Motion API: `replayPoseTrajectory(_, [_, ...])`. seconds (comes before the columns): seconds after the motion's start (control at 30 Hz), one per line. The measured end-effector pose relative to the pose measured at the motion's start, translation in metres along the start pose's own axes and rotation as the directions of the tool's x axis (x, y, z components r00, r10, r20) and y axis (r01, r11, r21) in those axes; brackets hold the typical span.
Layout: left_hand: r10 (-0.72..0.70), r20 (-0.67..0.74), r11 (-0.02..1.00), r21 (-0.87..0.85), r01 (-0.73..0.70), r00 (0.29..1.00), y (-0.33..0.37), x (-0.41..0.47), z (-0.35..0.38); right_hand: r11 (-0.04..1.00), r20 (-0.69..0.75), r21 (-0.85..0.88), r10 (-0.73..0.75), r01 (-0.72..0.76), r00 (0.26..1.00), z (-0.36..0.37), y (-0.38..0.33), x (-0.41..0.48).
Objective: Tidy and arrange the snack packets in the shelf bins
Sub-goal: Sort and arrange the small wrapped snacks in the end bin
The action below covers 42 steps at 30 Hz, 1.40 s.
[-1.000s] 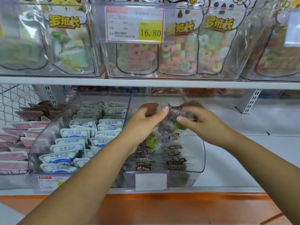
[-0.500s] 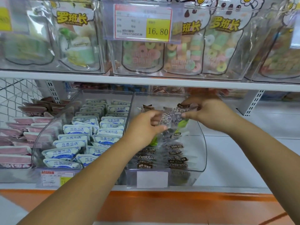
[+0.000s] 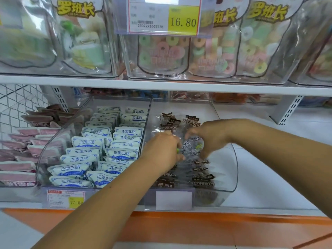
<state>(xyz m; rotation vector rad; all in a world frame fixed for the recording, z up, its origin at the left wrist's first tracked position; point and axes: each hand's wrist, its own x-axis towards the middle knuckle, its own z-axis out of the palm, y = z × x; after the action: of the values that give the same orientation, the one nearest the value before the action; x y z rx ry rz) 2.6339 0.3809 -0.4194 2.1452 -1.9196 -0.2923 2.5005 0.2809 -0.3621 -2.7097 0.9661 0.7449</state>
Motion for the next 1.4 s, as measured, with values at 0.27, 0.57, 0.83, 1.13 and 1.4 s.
replayPoseTrajectory(0.27, [0.041,0.212,0.998,-0.05,-0.031,0.976,0.001,-0.003,-0.014,0.999,-0.075,-0.049,0.003,-0.006,0.997,-0.012,0.001,0.024])
replayPoseTrajectory(0.57, [0.133,0.368,0.977,-0.205,-0.059,0.92,0.007,-0.004,-0.017,0.997,-0.253,0.063,0.068,-0.054,0.965,-0.023,0.025,0.012])
replayPoseTrajectory(0.83, [0.145,0.345,0.984,-0.149,-0.098,0.927,0.009,-0.003,-0.012,0.996,-0.117,0.026,0.091,-0.089,0.989,-0.029,0.023,0.039])
replayPoseTrajectory(1.13, [0.074,0.07,0.997,-0.014,-0.073,0.995,0.014,0.005,-0.003,0.985,-0.366,-0.021,0.152,-0.171,0.918,-0.007,0.018,0.054])
replayPoseTrajectory(1.4, [-0.033,-0.082,0.994,-0.11,0.024,0.996,0.011,0.011,0.004,0.999,-0.282,0.047,0.032,-0.02,0.959,-0.022,0.019,-0.013])
